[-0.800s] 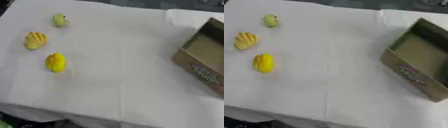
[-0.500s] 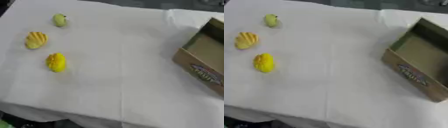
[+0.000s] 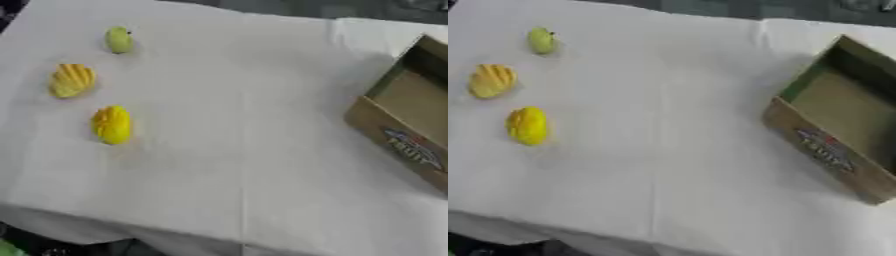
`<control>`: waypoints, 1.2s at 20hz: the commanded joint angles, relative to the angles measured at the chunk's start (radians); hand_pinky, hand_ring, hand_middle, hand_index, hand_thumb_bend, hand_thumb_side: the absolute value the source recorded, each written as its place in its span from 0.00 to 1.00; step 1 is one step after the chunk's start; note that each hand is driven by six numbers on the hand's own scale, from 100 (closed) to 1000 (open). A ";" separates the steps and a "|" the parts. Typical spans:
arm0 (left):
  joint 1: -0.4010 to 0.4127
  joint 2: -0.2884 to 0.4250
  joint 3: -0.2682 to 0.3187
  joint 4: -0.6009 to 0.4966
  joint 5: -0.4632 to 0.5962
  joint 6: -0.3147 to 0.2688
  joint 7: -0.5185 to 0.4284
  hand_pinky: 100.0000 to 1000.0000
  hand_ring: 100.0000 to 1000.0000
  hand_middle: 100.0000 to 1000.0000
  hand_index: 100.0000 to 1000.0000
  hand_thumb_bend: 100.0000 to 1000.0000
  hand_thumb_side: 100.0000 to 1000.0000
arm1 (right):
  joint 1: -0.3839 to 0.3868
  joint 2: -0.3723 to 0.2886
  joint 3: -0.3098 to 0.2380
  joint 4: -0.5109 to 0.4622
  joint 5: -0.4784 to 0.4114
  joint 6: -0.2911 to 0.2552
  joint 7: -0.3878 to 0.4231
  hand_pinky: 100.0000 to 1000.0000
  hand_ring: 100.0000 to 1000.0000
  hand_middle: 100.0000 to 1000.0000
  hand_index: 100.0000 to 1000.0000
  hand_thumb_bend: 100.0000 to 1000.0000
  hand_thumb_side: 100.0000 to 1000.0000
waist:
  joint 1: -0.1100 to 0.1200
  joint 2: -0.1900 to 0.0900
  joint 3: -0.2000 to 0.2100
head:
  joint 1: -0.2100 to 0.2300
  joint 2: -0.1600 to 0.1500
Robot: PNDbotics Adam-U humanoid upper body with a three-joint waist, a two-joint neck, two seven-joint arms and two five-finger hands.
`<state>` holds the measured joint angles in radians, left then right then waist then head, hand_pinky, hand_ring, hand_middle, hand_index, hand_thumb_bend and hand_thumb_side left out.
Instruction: Pick up the objects with one hand, pass them to the other hand, and then place them into the box on the other side of the table.
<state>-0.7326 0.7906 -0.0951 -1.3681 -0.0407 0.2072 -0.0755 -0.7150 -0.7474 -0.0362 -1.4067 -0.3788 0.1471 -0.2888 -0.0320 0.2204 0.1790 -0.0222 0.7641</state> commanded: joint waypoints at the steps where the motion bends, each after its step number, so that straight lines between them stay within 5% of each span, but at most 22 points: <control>1: -0.040 0.100 -0.039 -0.023 -0.159 0.021 -0.152 0.82 0.79 0.77 0.87 0.74 0.48 | -0.012 -0.045 -0.004 -0.022 0.004 0.004 0.001 0.84 0.82 0.78 0.80 0.39 0.23 | 0.007 -0.002 -0.001 | -0.006 0.006; 7: -0.099 0.155 -0.107 -0.020 -0.397 -0.036 -0.539 0.85 0.82 0.75 0.84 0.74 0.43 | -0.012 -0.046 0.002 -0.021 0.010 0.008 0.010 0.84 0.82 0.78 0.80 0.37 0.23 | 0.012 -0.008 0.000 | -0.005 0.002; 11: -0.131 0.148 -0.125 0.004 -0.471 -0.077 -0.705 0.84 0.78 0.72 0.82 0.75 0.39 | -0.011 -0.047 0.005 -0.021 0.012 0.008 0.015 0.84 0.82 0.78 0.80 0.38 0.23 | 0.011 -0.010 -0.002 | 0.000 -0.004; 17: -0.168 0.126 -0.143 0.058 -0.529 -0.094 -0.782 0.85 0.78 0.72 0.80 0.75 0.29 | -0.008 -0.047 0.007 -0.019 0.014 0.010 0.017 0.84 0.82 0.79 0.80 0.32 0.26 | 0.012 -0.010 -0.001 | 0.008 -0.007; 24: -0.200 0.080 -0.159 0.149 -0.578 -0.060 -0.731 0.84 0.77 0.70 0.79 0.72 0.21 | -0.003 -0.045 0.009 -0.015 0.018 0.011 0.020 0.84 0.82 0.79 0.80 0.31 0.27 | 0.008 -0.007 -0.001 | 0.011 -0.007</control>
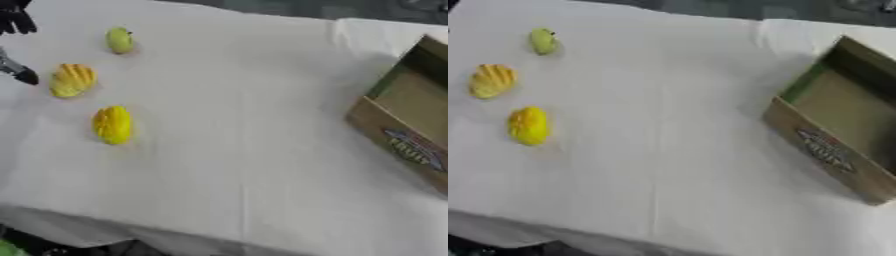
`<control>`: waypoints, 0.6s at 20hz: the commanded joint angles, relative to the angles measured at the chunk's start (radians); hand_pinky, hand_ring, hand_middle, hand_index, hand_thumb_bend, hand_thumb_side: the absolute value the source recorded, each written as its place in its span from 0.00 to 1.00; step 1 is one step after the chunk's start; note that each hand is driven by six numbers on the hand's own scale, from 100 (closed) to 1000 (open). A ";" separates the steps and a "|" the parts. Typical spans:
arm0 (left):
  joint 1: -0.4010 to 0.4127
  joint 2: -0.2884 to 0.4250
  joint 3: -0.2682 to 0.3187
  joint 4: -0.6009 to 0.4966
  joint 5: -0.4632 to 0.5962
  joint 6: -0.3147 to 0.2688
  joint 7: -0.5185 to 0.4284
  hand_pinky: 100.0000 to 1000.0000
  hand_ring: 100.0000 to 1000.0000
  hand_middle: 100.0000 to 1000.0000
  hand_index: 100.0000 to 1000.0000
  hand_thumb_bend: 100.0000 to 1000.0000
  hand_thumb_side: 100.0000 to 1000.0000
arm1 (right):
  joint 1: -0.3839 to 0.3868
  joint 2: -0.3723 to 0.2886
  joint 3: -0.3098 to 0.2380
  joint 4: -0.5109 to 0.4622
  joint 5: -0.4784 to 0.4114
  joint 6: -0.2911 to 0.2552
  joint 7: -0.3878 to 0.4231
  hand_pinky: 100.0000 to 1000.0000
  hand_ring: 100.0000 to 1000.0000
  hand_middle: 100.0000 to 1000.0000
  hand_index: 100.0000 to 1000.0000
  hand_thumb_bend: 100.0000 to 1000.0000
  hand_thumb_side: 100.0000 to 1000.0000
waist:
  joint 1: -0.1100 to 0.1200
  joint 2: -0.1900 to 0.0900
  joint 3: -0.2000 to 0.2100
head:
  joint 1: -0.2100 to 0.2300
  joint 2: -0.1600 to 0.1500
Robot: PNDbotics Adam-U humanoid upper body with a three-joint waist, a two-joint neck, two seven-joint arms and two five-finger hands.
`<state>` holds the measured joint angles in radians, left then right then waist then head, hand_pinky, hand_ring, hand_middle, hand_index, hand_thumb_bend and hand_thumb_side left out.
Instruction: Pick up the objects with one hand, pass them to the other hand, and then place them into the box on the other side of the table.
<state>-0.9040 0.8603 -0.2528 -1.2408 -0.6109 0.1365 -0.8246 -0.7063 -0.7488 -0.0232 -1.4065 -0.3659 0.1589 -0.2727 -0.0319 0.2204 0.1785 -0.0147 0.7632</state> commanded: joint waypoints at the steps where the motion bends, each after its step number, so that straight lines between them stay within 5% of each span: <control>1: -0.034 0.002 -0.005 0.033 -0.015 0.017 0.028 0.84 0.77 0.70 0.78 0.72 0.21 | -0.011 -0.043 -0.003 -0.016 0.005 -0.001 0.004 0.84 0.82 0.79 0.80 0.31 0.27 | 0.007 -0.007 0.000 | 0.004 -0.006; 12: -0.108 -0.104 -0.047 0.208 -0.257 0.063 0.114 0.81 0.76 0.67 0.75 0.74 0.18 | -0.005 -0.018 0.026 -0.020 0.023 0.013 0.040 0.84 0.82 0.78 0.80 0.31 0.29 | 0.004 0.001 0.001 | 0.032 -0.006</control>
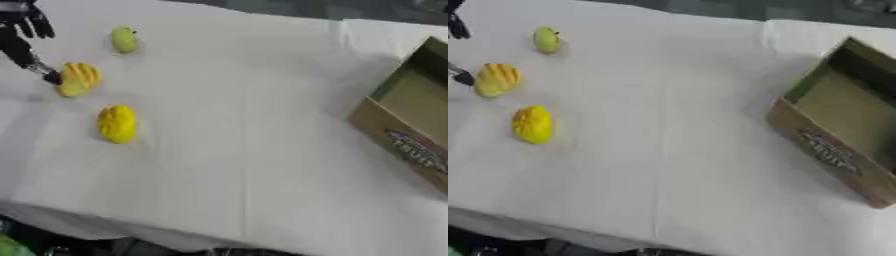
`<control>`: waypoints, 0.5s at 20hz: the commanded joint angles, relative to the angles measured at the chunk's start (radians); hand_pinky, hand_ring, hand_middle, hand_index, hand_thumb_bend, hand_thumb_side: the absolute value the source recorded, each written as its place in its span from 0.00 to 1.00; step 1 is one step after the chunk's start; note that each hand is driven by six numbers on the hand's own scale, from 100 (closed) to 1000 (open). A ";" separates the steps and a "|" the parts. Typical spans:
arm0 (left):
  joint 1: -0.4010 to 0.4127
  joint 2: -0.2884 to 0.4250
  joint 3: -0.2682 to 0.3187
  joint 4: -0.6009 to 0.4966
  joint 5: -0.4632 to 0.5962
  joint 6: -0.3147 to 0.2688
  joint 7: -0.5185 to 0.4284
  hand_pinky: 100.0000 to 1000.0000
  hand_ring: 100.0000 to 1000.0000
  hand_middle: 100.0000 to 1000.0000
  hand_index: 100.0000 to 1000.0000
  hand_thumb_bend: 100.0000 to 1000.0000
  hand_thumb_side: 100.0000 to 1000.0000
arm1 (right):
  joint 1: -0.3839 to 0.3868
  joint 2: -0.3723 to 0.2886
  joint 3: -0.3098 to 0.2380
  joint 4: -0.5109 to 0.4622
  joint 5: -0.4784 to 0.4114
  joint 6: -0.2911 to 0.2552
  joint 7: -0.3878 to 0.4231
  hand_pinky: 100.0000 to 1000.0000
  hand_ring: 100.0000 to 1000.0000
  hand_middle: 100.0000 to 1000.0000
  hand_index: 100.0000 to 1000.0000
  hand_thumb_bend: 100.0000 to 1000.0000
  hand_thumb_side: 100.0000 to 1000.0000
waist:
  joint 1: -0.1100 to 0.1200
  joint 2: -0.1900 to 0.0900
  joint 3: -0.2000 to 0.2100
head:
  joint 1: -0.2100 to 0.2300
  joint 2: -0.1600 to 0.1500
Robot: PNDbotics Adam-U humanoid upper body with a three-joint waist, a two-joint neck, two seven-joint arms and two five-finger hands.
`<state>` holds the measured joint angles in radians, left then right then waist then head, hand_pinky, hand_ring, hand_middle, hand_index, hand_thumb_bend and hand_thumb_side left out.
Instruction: Pick up the objects with one hand, pass them to the other hand, and then place them into the box on the other side of the table.
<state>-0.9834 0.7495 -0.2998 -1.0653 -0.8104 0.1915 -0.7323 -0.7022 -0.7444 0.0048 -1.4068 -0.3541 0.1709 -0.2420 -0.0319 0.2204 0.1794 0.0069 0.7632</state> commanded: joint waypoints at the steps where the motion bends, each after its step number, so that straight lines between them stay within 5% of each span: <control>1: -0.031 0.001 0.003 0.053 -0.082 0.012 0.034 0.80 0.76 0.66 0.74 0.73 0.17 | -0.006 -0.022 -0.001 -0.018 0.013 0.003 0.011 0.84 0.82 0.78 0.80 0.31 0.29 | 0.004 0.002 0.000 | 0.013 -0.007; 10: -0.037 -0.068 0.037 0.242 -0.174 0.022 0.098 0.78 0.74 0.64 0.71 0.63 0.18 | 0.004 -0.009 0.003 -0.006 0.020 0.008 0.019 0.84 0.82 0.78 0.80 0.32 0.29 | 0.004 0.007 -0.001 | 0.021 -0.013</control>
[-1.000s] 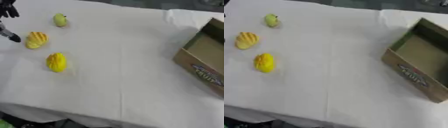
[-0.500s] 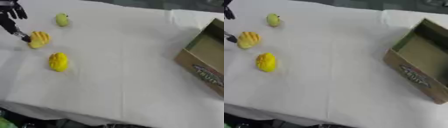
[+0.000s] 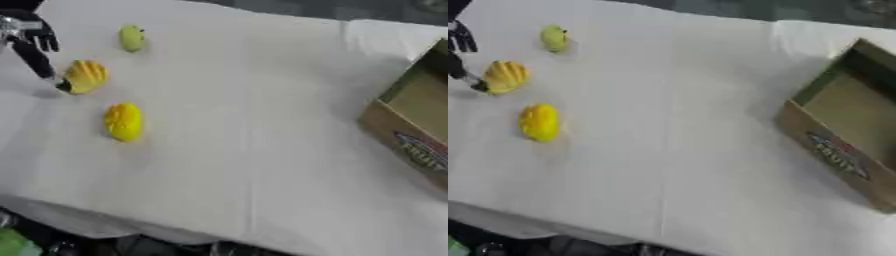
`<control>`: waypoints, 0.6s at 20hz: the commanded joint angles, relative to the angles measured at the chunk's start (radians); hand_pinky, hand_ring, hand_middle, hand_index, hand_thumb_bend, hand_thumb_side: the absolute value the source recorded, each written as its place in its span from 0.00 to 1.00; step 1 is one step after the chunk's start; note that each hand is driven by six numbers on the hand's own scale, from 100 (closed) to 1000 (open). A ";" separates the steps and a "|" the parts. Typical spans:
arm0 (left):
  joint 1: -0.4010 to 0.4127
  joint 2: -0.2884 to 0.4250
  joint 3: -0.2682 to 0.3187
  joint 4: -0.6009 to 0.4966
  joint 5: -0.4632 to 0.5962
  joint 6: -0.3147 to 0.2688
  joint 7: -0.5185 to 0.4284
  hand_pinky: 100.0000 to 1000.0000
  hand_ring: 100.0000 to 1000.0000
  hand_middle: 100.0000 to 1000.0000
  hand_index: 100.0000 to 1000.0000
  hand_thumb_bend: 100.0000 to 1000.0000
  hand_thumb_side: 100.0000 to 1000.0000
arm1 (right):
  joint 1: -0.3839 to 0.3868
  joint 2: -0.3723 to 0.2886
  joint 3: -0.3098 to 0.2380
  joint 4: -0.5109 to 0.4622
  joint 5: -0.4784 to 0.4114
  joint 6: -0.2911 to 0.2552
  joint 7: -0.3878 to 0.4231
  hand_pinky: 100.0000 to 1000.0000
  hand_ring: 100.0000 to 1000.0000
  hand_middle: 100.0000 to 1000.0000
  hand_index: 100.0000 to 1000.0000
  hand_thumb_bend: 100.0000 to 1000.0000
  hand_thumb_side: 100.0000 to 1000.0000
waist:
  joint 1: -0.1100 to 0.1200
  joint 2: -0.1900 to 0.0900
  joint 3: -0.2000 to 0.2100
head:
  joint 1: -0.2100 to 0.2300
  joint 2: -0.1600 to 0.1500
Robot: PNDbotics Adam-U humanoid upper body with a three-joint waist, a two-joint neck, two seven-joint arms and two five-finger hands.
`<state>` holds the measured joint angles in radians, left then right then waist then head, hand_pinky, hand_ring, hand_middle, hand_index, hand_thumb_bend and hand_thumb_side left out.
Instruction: Pick up the objects with one hand, pass them to the other hand, and then place them into the box on the other side of the table.
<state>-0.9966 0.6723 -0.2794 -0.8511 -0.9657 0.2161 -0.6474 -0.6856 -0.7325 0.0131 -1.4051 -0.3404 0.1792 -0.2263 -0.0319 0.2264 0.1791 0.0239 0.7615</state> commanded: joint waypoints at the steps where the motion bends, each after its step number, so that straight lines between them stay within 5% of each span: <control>1: -0.024 0.004 0.018 0.040 -0.023 -0.006 0.017 0.77 0.74 0.64 0.71 0.61 0.18 | -0.011 -0.020 -0.006 -0.007 0.007 0.000 0.003 0.84 0.82 0.78 0.80 0.32 0.29 | 0.004 0.001 -0.001 | 0.005 -0.012; 12: -0.026 -0.040 0.051 0.046 0.050 0.049 0.072 0.76 0.72 0.65 0.73 0.52 0.23 | -0.009 -0.013 -0.001 -0.002 0.008 0.003 0.010 0.84 0.82 0.77 0.80 0.32 0.30 | 0.003 0.004 -0.002 | 0.012 -0.014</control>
<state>-0.9971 0.6143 -0.2433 -0.7875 -0.9329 0.2514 -0.5813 -0.6814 -0.7256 0.0189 -1.3990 -0.3384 0.1843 -0.2197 -0.0322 0.2288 0.1782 0.0336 0.7543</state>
